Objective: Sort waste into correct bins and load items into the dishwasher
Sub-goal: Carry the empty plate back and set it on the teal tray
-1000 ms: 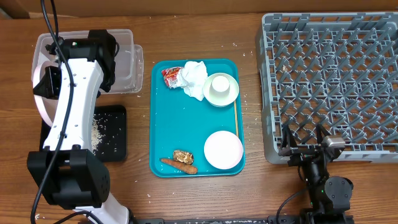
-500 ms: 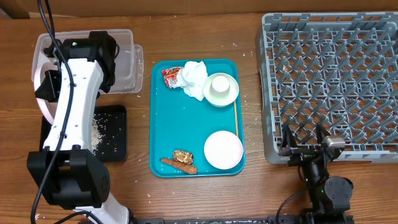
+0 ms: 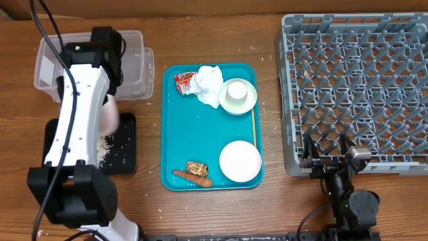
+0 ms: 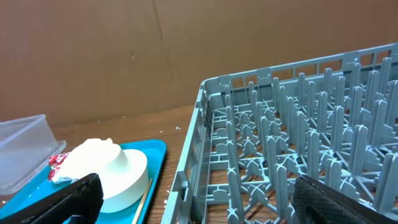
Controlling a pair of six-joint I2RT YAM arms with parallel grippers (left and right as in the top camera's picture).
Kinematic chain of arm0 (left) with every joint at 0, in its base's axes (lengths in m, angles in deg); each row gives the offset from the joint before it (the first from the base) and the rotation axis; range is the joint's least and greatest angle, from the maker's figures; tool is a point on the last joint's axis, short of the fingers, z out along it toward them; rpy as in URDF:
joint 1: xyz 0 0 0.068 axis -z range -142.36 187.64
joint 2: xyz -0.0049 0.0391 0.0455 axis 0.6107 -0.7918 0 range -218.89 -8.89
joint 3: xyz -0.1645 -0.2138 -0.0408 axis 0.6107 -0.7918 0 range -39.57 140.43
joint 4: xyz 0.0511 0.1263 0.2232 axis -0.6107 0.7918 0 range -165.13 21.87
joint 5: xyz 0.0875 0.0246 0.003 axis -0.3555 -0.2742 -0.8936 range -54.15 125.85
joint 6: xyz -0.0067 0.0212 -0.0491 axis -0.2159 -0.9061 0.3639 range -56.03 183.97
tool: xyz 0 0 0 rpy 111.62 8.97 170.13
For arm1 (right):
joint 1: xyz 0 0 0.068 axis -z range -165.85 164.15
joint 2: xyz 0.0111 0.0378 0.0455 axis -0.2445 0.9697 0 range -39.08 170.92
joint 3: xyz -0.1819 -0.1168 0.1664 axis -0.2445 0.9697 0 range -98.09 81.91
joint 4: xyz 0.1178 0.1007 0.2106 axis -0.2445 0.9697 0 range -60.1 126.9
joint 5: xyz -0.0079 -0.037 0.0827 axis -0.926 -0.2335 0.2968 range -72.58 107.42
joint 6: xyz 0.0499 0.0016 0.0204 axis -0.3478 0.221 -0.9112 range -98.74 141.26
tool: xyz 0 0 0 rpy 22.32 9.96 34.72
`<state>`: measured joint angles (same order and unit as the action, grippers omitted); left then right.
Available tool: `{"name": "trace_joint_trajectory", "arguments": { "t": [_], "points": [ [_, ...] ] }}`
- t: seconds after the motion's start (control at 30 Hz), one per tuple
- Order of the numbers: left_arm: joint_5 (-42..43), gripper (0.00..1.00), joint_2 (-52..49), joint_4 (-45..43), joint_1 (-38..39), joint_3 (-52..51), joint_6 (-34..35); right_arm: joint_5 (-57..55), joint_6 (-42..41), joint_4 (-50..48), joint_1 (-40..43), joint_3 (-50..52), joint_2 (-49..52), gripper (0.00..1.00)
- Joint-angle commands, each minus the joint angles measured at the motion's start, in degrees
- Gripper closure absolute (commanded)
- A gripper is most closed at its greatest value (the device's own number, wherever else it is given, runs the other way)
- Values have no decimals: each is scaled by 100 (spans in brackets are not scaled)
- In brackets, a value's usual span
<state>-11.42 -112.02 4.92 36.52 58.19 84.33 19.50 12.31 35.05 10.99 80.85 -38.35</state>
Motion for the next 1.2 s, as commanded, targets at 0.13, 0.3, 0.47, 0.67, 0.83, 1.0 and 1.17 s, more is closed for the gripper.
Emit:
{"name": "trace_joint_trajectory", "arguments": {
  "t": [0.13,0.3,0.47,0.67,0.83,1.0,1.17],
  "points": [
    [3644,96,881,-763,39,577,-2052,-50,44,-42,-37,59,-57,0],
    [5895,96,1309,-1078,42,678,-3447,-50,44,-42,-37,59,-57,0],
    [7163,96,1226,-1113,42,629,-3882,-50,44,-42,-37,59,-57,0],
    [7106,96,586,-872,42,599,-3657,-50,44,-39,-37,59,-57,0],
    [6481,96,-79,-533,42,599,-2887,-50,44,-39,-37,59,-57,0],
    [6356,96,-658,-208,48,599,-2715,-50,44,-42,-37,59,-57,0],
    [6196,96,-1071,98,81,599,-2664,-50,44,-39,-37,59,-57,0]
  ]
}}
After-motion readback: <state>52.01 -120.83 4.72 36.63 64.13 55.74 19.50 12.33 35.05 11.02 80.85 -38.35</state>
